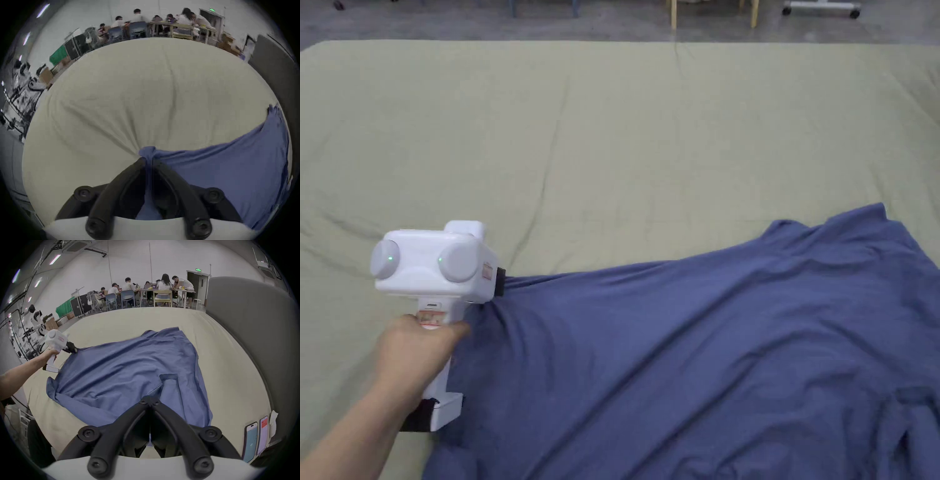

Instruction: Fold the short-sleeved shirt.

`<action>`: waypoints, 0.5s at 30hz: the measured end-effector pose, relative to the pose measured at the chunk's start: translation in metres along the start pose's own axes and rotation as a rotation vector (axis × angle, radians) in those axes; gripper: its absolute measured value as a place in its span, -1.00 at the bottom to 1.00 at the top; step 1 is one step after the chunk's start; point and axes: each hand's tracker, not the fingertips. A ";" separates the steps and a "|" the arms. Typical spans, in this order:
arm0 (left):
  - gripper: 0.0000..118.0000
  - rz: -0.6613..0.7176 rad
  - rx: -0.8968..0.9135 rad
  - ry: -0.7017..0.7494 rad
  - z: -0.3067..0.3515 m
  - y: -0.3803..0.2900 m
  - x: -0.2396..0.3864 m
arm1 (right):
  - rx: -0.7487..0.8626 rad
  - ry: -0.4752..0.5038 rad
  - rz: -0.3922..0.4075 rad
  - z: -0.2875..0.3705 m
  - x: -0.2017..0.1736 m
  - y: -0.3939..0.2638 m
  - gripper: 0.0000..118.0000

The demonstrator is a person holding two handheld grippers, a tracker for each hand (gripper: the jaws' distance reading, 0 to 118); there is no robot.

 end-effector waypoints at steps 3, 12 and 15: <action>-0.90 0.017 0.039 -0.044 0.012 0.012 -0.013 | -0.015 0.012 -0.016 -0.015 0.003 0.008 -0.96; -0.91 -0.027 0.283 -0.130 0.133 0.021 -0.009 | 0.020 0.096 -0.241 -0.114 0.080 0.149 1.00; -0.91 0.000 0.282 -0.155 0.137 0.015 -0.007 | -0.130 -0.013 -0.307 -0.189 0.114 0.195 1.00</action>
